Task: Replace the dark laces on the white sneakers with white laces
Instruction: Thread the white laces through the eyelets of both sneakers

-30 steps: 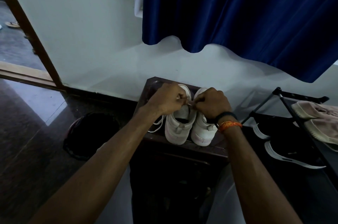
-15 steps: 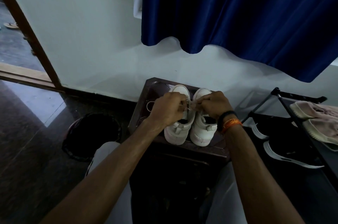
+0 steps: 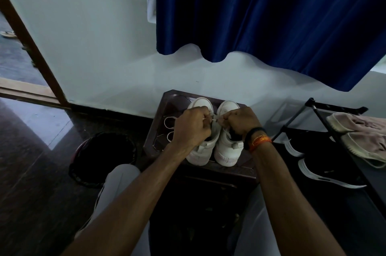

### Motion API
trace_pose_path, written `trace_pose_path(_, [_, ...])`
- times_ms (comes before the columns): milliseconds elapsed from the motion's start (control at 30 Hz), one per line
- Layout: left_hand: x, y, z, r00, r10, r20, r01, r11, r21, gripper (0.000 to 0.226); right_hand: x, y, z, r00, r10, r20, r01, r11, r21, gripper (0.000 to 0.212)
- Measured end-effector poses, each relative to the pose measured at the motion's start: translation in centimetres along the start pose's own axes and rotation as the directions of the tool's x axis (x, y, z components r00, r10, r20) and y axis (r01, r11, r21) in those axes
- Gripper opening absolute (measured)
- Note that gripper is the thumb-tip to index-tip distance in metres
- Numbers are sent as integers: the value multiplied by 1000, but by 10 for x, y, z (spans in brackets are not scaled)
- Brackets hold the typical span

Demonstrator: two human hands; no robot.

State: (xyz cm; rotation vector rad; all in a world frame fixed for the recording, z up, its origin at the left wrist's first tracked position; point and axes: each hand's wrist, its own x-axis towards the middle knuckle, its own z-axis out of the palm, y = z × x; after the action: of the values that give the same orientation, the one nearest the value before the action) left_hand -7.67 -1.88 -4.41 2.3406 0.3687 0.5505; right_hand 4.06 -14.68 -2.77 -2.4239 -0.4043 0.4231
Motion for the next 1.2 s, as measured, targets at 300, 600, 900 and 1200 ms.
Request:
trace_pose_path(300, [-3,5,12,995,18,-100,-7,994,112,11,-9,-5,-4,998,23,-54,-18,996,91,18])
trace_pose_path(600, [-5,9,12,983,92,-159,-62,981,184,9,-34,-22,-11,999,14,-29,-7,974,225,26])
trace_pose_path(900, [-5,3,11,980,85,-181,-56,985,160,16,-38,-12,10,968,-53,-245,85,989,121,16])
trace_pose_path(1200, [-13,-4,10,961,1,-277,40,989,141,57,-49,-25,-6,960,184,-212,117,425,898,32])
